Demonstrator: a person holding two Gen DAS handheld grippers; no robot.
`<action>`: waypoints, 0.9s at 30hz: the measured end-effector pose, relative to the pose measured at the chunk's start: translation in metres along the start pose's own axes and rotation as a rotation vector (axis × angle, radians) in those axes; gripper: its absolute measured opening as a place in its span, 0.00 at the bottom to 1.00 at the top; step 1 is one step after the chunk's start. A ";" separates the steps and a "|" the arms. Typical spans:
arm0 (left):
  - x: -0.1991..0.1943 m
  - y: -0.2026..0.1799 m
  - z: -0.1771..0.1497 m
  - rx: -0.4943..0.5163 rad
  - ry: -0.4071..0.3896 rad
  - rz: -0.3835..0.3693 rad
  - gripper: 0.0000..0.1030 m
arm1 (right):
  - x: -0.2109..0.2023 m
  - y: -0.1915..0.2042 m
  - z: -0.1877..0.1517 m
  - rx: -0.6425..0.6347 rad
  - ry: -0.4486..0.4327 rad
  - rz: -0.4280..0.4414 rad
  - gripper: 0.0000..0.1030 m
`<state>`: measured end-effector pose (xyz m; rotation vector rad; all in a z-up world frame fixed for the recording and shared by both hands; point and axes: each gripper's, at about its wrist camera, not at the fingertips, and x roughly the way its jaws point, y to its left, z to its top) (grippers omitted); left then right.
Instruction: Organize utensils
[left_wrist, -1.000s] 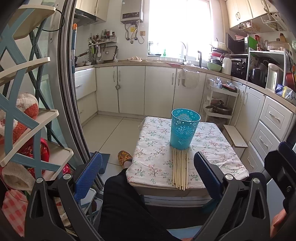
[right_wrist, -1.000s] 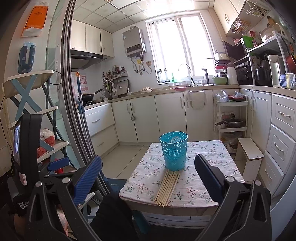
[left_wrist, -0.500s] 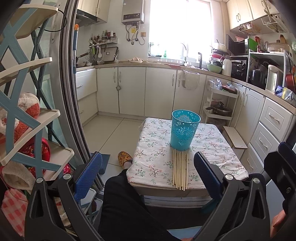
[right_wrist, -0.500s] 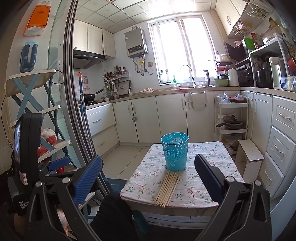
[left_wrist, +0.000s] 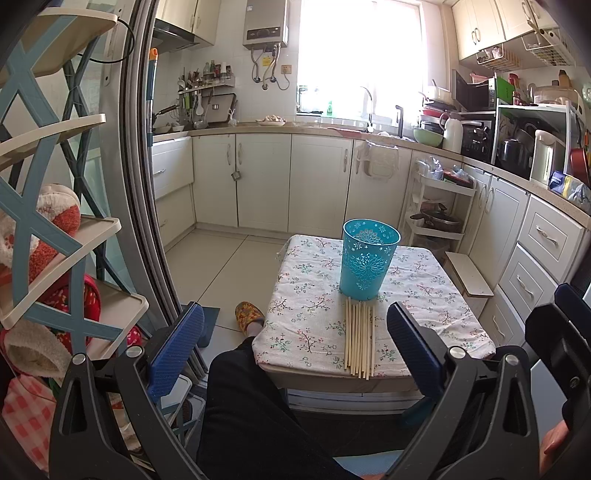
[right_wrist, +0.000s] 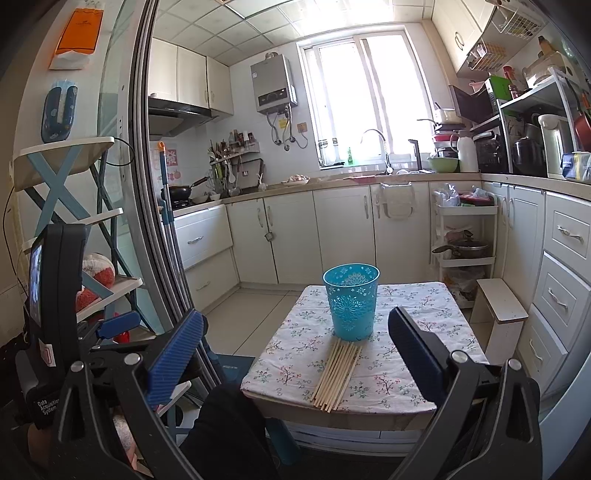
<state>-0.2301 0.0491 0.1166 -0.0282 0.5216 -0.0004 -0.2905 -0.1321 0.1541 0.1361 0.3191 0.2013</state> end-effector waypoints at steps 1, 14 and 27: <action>0.000 0.000 0.000 0.000 0.001 0.000 0.93 | 0.000 0.000 0.000 0.001 -0.001 0.000 0.94; 0.000 0.000 0.000 0.001 0.001 0.000 0.93 | 0.000 0.003 -0.001 0.007 -0.014 0.004 0.94; 0.018 -0.007 0.004 0.010 0.044 -0.001 0.93 | 0.018 -0.006 -0.003 0.025 0.020 0.003 0.94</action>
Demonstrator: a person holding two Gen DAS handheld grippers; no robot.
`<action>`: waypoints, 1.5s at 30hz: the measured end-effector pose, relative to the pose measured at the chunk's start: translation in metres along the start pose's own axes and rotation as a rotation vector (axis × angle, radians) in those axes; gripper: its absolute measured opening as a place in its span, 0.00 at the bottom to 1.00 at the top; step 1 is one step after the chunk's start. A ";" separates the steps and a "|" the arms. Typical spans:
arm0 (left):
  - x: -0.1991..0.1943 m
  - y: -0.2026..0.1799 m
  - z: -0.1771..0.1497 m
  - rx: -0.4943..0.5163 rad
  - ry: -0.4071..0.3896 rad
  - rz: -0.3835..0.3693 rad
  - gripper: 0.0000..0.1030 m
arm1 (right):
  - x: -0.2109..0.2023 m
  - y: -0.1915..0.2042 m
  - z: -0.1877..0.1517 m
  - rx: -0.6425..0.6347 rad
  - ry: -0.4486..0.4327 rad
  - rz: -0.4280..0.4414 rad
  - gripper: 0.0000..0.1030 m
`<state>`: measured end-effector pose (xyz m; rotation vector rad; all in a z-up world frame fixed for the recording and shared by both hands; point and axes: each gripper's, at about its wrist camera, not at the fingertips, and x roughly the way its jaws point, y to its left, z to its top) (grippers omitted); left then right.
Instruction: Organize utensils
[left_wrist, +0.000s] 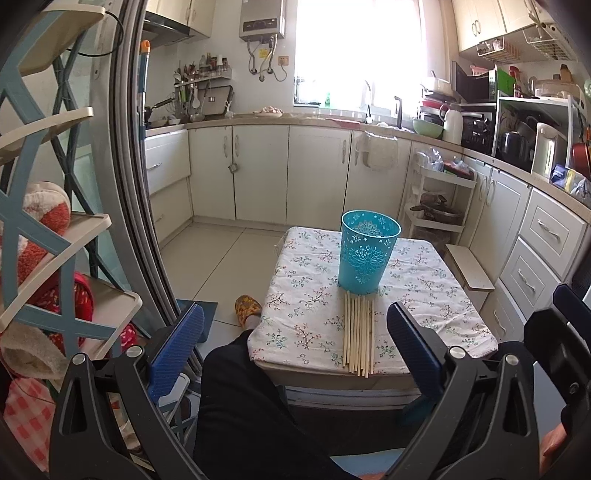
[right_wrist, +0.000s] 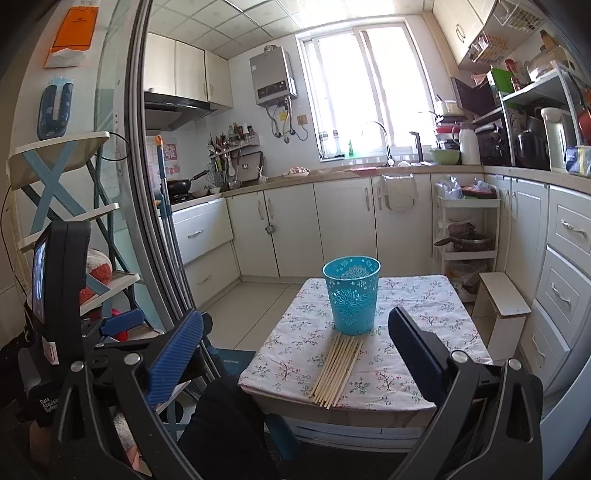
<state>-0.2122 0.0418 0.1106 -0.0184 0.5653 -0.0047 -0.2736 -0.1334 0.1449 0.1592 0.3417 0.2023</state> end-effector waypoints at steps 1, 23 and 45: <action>0.006 -0.002 0.001 0.002 0.010 0.001 0.93 | 0.006 -0.005 0.000 0.009 0.019 -0.004 0.94; 0.229 -0.011 -0.010 0.010 0.354 -0.020 0.93 | 0.269 -0.116 -0.094 0.218 0.619 -0.083 0.34; 0.357 -0.063 -0.032 0.142 0.502 -0.061 0.93 | 0.315 -0.136 -0.112 0.026 0.692 -0.006 0.08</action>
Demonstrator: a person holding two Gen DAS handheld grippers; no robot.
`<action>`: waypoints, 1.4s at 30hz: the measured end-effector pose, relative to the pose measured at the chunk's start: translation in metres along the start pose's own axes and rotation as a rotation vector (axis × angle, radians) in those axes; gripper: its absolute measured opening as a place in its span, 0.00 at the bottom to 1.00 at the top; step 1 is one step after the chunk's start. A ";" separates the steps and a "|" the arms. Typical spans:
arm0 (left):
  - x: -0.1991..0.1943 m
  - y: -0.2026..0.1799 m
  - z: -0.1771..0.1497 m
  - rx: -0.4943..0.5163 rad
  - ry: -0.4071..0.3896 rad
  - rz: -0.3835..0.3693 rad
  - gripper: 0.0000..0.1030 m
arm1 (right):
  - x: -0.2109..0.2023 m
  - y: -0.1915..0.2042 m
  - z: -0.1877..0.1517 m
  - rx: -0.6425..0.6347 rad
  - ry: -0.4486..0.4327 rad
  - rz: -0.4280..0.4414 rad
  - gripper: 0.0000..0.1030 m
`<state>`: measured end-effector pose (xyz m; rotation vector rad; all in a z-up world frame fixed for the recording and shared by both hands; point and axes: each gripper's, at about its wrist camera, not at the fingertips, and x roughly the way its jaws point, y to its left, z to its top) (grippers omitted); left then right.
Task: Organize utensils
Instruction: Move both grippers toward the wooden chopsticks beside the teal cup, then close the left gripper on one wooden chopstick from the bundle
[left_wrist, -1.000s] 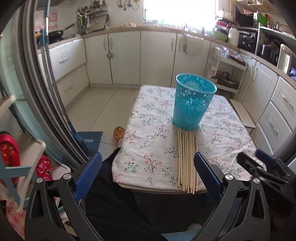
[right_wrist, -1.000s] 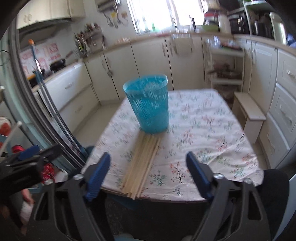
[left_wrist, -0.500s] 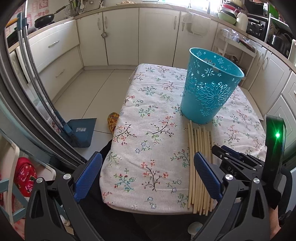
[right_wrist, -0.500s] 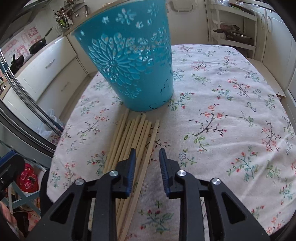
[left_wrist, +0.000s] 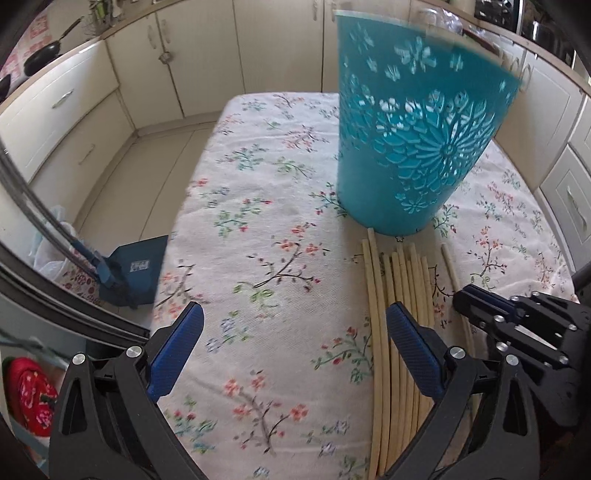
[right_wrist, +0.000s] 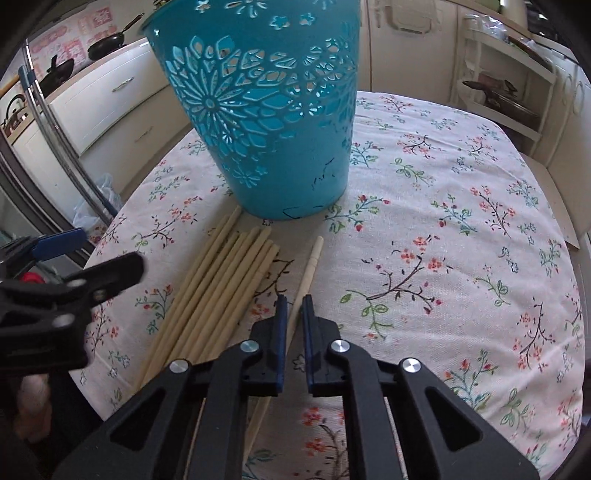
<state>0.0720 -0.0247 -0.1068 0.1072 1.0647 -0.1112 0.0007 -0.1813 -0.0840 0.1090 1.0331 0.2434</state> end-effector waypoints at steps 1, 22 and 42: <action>0.005 -0.003 0.002 0.006 0.005 0.003 0.93 | -0.001 -0.003 0.000 -0.003 0.001 -0.005 0.08; 0.041 -0.019 0.019 0.041 0.017 -0.024 0.54 | -0.003 -0.017 -0.002 0.022 -0.019 0.019 0.08; -0.105 0.040 0.056 -0.051 -0.150 -0.489 0.04 | 0.003 -0.025 -0.003 0.043 -0.085 0.067 0.06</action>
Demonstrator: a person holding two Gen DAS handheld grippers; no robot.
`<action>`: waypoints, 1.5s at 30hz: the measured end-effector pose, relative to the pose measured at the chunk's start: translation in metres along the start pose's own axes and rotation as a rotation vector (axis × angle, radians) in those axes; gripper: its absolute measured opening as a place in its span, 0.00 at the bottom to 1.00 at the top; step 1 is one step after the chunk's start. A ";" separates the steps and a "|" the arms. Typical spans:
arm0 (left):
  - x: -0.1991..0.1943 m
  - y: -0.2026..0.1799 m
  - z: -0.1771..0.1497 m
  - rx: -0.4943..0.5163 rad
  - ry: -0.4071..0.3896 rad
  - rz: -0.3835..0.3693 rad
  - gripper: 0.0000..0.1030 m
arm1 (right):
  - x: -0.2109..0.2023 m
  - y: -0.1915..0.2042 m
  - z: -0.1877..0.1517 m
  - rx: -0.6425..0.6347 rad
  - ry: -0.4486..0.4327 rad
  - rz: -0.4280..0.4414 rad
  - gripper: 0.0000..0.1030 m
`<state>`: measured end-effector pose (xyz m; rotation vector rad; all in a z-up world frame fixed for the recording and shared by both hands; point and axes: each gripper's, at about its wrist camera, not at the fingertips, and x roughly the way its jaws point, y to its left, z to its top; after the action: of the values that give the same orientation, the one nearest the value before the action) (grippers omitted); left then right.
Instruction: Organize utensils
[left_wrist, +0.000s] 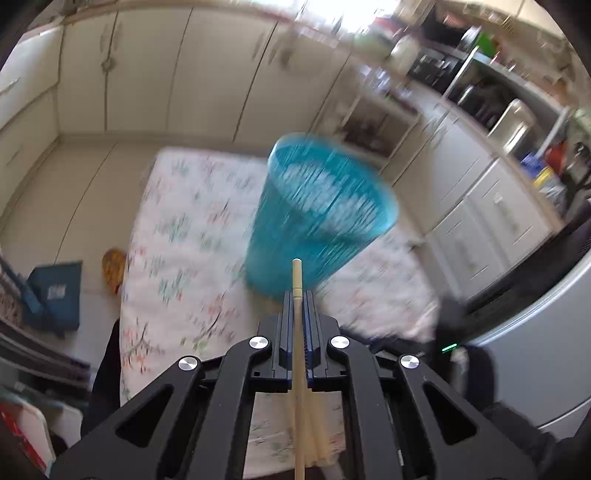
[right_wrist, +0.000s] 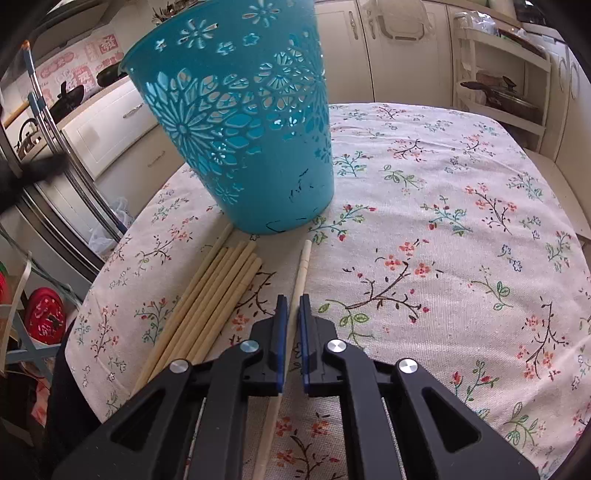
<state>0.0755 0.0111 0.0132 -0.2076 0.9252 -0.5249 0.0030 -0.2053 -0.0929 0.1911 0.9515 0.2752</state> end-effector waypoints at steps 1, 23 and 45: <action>-0.014 -0.008 0.014 0.010 -0.045 -0.020 0.04 | 0.000 -0.001 0.000 0.005 -0.001 0.004 0.06; 0.065 -0.049 0.126 -0.001 -0.530 0.176 0.05 | -0.005 -0.024 -0.004 0.091 -0.007 0.100 0.06; 0.019 0.017 0.041 -0.104 -0.375 0.326 0.63 | 0.000 0.025 -0.002 -0.143 -0.003 -0.162 0.08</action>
<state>0.1236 0.0136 0.0180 -0.2345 0.6025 -0.1274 -0.0023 -0.1818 -0.0870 -0.0166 0.9352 0.1926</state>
